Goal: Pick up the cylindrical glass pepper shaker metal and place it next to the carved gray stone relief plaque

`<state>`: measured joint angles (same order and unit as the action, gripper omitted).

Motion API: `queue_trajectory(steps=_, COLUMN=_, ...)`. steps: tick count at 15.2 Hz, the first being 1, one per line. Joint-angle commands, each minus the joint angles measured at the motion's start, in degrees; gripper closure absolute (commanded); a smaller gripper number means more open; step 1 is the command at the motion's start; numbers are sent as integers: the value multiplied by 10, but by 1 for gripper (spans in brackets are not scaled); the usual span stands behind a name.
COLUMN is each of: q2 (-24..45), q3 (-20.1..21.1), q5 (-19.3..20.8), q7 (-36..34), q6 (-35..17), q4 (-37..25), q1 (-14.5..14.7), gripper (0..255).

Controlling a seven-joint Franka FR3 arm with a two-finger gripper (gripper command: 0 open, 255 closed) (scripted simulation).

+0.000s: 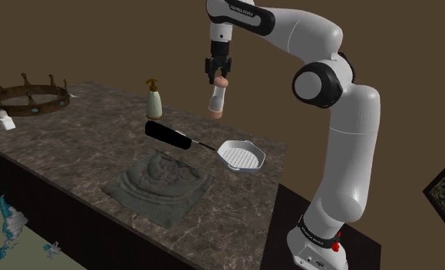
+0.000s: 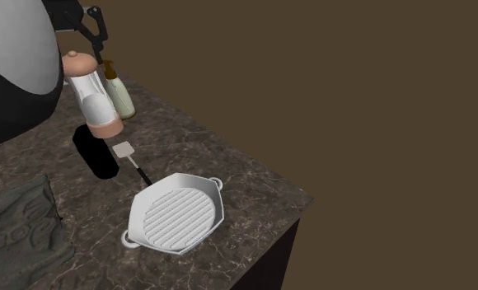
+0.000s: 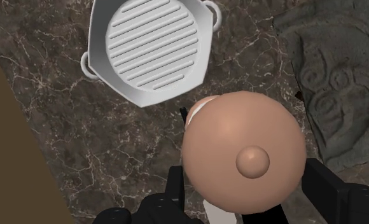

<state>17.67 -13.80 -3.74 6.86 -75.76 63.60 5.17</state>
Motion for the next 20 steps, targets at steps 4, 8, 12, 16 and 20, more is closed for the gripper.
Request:
queue_trajectory(steps=4, q2=-26, q3=1, q5=7, q7=-3, q6=-53, q4=79, q1=7, gripper=255)
queue_trajectory(steps=8, q2=-39, q3=2, q5=9, q7=-4, q6=-90, q4=128, q1=11, gripper=255)
queue_trajectory(steps=12, q2=-47, q3=2, q5=12, q7=-5, q6=-125, q4=171, q1=13, gripper=255)
queue_trajectory(steps=16, q2=-53, q3=3, q5=13, q7=-6, q6=-158, q4=210, q1=15, gripper=255)
queue_trajectory(steps=20, q2=-56, q3=3, q5=13, q7=-6, q6=-190, q4=245, q1=16, gripper=255)
